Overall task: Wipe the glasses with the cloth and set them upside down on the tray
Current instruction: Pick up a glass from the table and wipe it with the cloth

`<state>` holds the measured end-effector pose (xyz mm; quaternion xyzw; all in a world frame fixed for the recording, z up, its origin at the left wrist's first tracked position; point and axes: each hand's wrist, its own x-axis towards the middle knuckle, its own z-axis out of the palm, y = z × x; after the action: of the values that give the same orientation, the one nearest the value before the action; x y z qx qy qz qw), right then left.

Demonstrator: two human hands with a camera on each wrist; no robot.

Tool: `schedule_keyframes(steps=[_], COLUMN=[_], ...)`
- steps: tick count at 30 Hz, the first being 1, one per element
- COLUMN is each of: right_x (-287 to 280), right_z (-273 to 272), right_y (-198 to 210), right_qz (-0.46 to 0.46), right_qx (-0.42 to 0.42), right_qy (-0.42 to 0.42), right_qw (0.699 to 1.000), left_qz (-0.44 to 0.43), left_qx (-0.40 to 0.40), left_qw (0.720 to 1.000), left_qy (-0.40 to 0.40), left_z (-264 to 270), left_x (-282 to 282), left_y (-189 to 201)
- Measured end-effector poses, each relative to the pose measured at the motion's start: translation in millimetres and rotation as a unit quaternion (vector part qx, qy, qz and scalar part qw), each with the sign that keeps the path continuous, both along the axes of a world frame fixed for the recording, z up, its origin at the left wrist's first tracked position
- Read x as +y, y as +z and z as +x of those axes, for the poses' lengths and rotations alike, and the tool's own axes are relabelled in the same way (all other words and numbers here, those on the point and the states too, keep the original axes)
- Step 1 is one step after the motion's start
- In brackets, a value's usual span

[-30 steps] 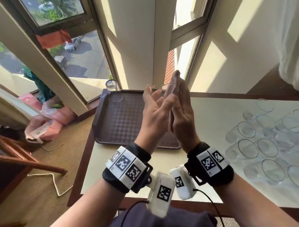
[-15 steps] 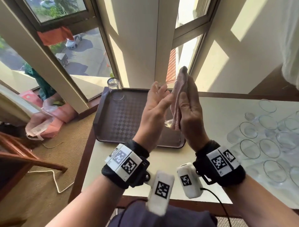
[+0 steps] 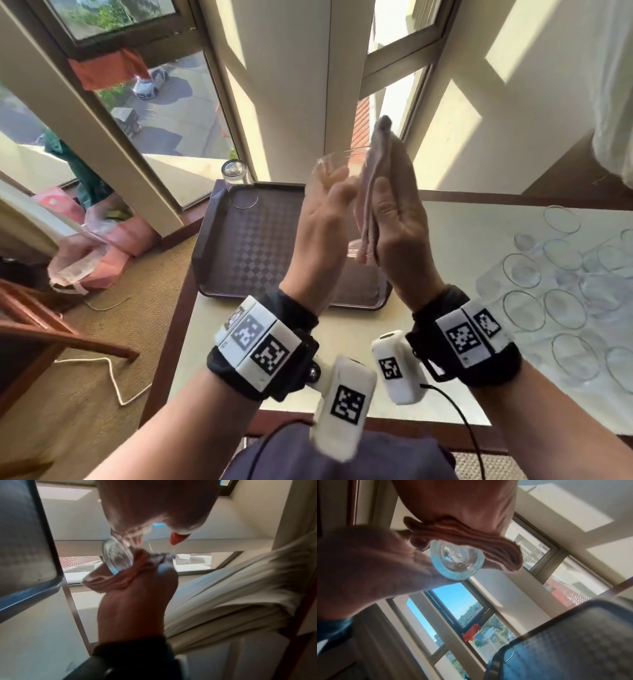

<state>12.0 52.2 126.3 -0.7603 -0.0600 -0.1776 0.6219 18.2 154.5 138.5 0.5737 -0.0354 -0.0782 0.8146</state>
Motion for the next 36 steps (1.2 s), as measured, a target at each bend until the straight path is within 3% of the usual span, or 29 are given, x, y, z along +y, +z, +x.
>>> schedule_keyframes(steps=[2,4,6,8,10,13,15,17,19,22,28,32,36], right_x=[6,8,4,-1,-5,-5,1,8,9,5,-12,-19,-14], right_z=[-1,-5,-9,-11,-8,0,4,4,-1,-14,-25,-18,-10], right_y=[-4,-3,0,1,0,-5,-14,-18,-19,-15,-6,-1,-6], right_qz=[0.031,0.164,0.288,0.344,0.323,0.155,0.076,0.094,0.201,0.356,0.469,0.455,0.472], right_qx=[-0.008,0.027,0.091,0.123,0.114,0.046,0.017,0.019,0.052,0.172,0.317,0.354,0.392], right_qy=[0.02,0.087,0.129,0.142,0.116,0.048,0.026,0.047,0.105,0.137,0.189,0.176,0.083], right_qw=[0.999,0.982,0.945,0.92,0.932,0.986,0.997,0.994,0.972,0.908,0.802,0.798,0.785], left_qz=[0.036,0.027,-0.001,0.015,0.054,0.065,0.066,0.093,0.081,0.043,-0.055,-0.013,0.073], left_qx=[-0.011,-0.023,-0.018,-0.014,-0.018,-0.008,-0.003,0.014,0.025,0.041,0.026,-0.018,-0.074], left_qw=[0.999,0.999,1.0,0.998,0.997,0.998,0.998,0.995,0.996,0.998,0.993,0.996,0.988], left_qy=[0.03,0.039,-0.007,-0.065,-0.054,0.017,0.02,0.03,0.034,-0.038,-0.102,-0.088,-0.117], left_z=[0,1,6,10,14,13,7,2,1,5,9,15,15], left_x=[-6,-4,3,10,14,12,3,-4,-2,8,19,25,26], left_y=[-2,-3,-4,-5,-6,-6,-7,-10,-15,-17,-17,-23,-31])
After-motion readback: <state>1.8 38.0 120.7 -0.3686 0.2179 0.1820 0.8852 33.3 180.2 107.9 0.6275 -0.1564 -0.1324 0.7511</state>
